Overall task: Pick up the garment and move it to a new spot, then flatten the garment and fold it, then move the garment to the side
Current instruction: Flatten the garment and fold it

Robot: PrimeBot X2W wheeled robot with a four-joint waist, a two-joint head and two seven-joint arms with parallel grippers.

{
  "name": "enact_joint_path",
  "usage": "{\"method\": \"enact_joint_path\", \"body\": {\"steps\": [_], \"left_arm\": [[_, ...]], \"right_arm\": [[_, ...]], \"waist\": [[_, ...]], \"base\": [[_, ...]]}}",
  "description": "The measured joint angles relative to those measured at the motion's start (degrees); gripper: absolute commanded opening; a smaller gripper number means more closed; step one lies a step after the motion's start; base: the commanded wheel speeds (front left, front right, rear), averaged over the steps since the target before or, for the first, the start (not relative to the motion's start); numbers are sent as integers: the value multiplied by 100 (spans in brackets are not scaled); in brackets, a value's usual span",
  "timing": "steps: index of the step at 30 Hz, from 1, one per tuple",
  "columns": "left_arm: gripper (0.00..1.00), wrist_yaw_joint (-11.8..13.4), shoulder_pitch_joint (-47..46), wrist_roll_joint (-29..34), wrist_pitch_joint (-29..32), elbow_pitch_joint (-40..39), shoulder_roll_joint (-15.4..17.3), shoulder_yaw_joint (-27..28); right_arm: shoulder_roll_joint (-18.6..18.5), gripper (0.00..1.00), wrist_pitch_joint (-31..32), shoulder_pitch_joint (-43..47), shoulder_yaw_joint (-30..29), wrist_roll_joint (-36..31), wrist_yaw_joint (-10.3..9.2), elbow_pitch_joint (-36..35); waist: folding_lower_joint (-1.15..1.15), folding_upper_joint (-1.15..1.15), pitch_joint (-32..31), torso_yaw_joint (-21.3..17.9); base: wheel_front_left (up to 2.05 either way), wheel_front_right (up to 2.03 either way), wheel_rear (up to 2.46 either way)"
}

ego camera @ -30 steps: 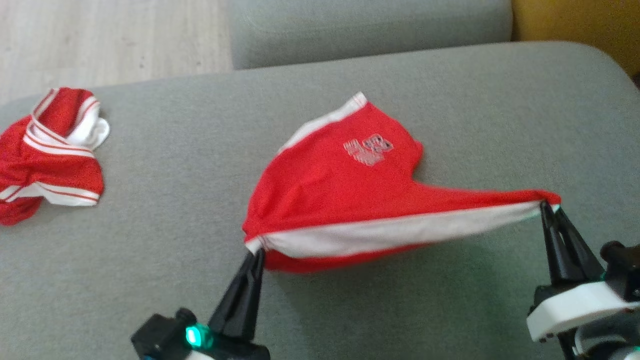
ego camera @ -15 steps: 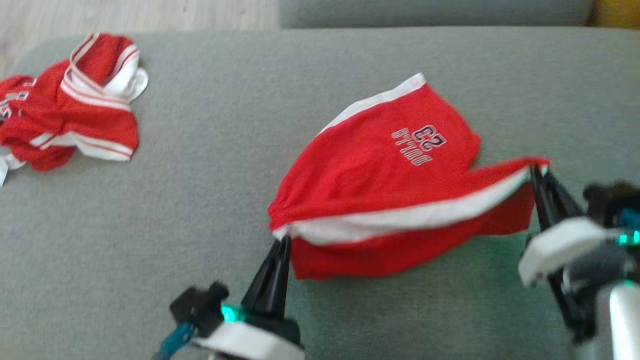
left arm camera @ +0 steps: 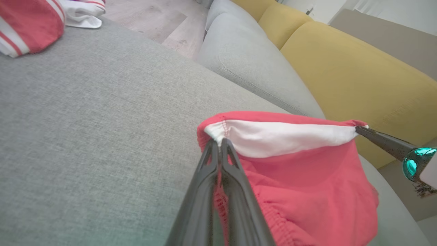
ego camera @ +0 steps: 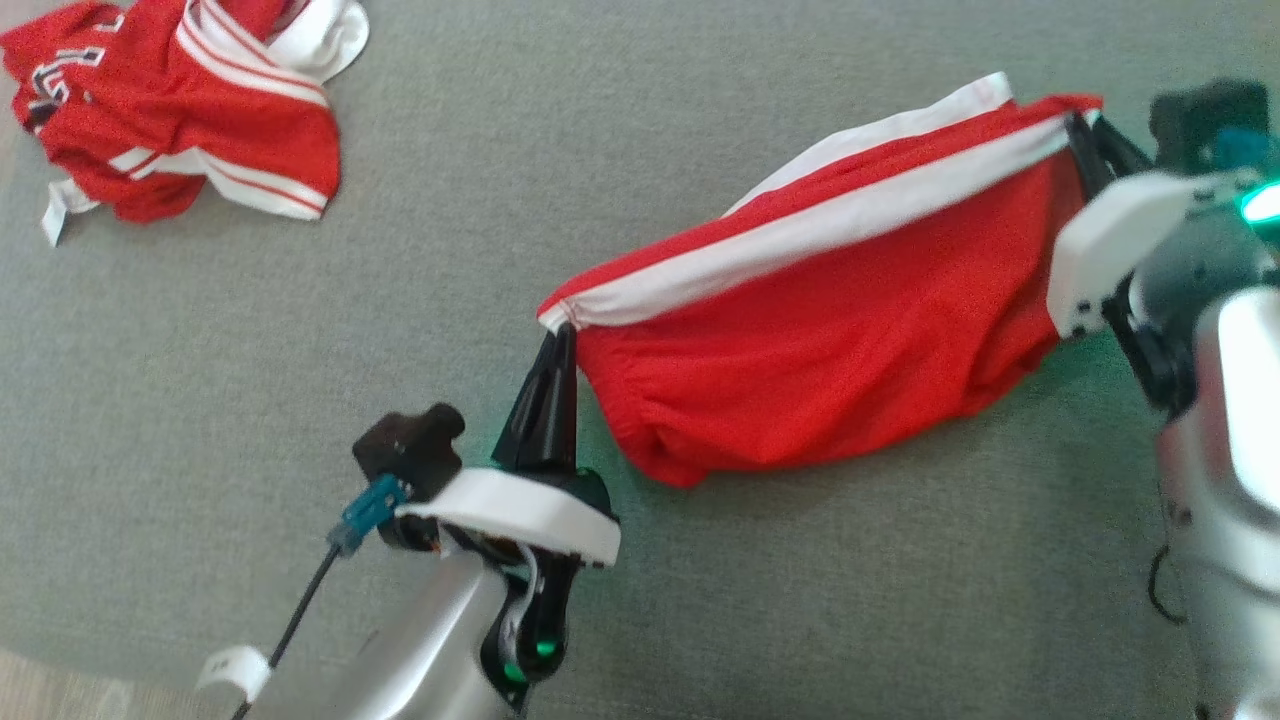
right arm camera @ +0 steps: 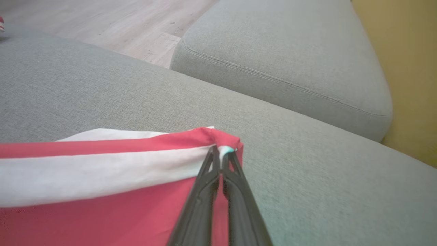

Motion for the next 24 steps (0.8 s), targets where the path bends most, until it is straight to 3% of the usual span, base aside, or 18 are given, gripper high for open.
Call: {"method": "enact_joint_path", "body": {"steps": [3, 4, 5, 6, 7, 8, 9, 10, 11, 19, 24], "left_arm": [[0, 2, -245, -153, -1, 266, -55, -14], [0, 4, -315, -202, -11, 345, -58, -32], [0, 7, -376, -240, -30, 412, -59, -67], [0, 8, -426, -269, -64, 455, -60, -103], [0, 11, -466, -308, -81, 494, -67, -127], [21, 41, -528, -366, -144, 557, -73, -145], [49, 59, -539, -391, -154, 560, -71, -156], [92, 64, -540, -396, -198, 561, -73, -182], [100, 71, -539, -396, -202, 563, -73, -213], [100, 199, -422, -171, -304, 313, 30, -281], [100, 369, -38, 131, -361, -127, 438, -203]], "right_arm": [[-22, 0, -8, -457, 133, 16, 0, 513], [-22, 9, -19, -588, 152, 15, 0, 678], [-23, 48, -54, -702, 166, 14, 0, 828], [-24, 100, -132, -797, 191, 12, 0, 961], [-20, 100, -233, -877, 196, 2, 0, 1071], [-8, 100, -425, -1007, 198, -45, 0, 1260], [1, 100, -493, -1055, 197, -45, 0, 1352], [9, 100, -553, -1088, 193, -45, 0, 1436], [20, 100, -625, -1092, 192, -45, 0, 1496], [85, 100, -1043, -1056, 64, 71, 0, 1685], [79, 100, -1168, -791, -81, 320, 0, 1674]], "waist": [[0, 0, 145, 110], [0, 0, 182, 141], [0, 0, 213, 168], [0, 0, 238, 187], [-1, 0, 257, 199], [0, 0, 266, 198], [-1, 0, 261, 191], [-2, 0, 251, 181], [-1, 0, 235, 171], [-2, 0, 42, 63], [-2, 0, -177, 2]], "base": [[0, 0, 0], [0, 0, 0], [0, 0, 0], [0, 0, 0], [0, 0, 0], [0, 0, 0], [0, 0, 0], [0, 0, 0], [0, 0, 0], [0, 0, 0], [0, 0, 0]]}}
